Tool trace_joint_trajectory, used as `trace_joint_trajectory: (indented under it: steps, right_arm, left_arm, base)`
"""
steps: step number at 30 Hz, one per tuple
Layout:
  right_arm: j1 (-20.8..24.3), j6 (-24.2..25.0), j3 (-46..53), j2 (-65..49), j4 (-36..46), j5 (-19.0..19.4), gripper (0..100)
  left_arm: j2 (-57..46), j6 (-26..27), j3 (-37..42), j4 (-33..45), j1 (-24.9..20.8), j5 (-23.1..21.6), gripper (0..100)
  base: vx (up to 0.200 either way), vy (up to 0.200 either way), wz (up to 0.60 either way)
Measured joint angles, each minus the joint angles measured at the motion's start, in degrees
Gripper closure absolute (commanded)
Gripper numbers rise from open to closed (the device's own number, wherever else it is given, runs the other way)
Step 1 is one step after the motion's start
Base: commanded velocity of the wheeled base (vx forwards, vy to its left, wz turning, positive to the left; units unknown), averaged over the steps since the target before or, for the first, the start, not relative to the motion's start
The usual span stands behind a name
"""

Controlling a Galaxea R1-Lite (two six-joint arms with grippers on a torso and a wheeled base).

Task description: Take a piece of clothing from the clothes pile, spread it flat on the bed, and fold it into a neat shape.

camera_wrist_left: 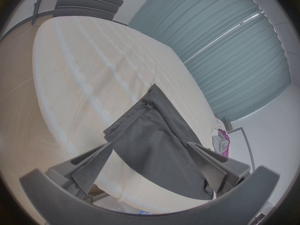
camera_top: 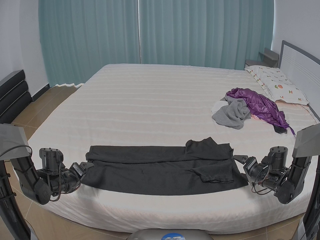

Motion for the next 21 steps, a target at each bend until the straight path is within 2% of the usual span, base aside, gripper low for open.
trace_joint_trajectory:
  steps: [11, 15, 16, 21]
  right_arm:
    - [0.5, -0.06, 0.9, 1.24, 0.39, -0.29, 0]
    - [1.68, -0.28, 2.15, 1.08, 0.72, -0.43, 0]
    - [2.04, -0.3, 2.32, 1.07, 0.77, -0.45, 0]
    - [4.19, -0.44, 2.82, 1.19, 2.44, -1.39, 0]
  left_arm:
    - [5.85, 0.55, -1.68, -1.65, -0.55, 5.42, 0]
    - [7.36, 0.77, -3.15, -1.71, -0.71, 6.06, 0]
    - [7.69, 0.77, -3.51, -1.71, -0.74, 6.16, 100]
    - [9.07, 0.84, -4.69, -1.78, -0.83, 6.41, 100]
  base:
    - [0.0, 0.0, 0.0]
    - [0.0, 0.0, 0.0]
    - [0.0, 0.0, 0.0]
    - [0.0, 0.0, 0.0]
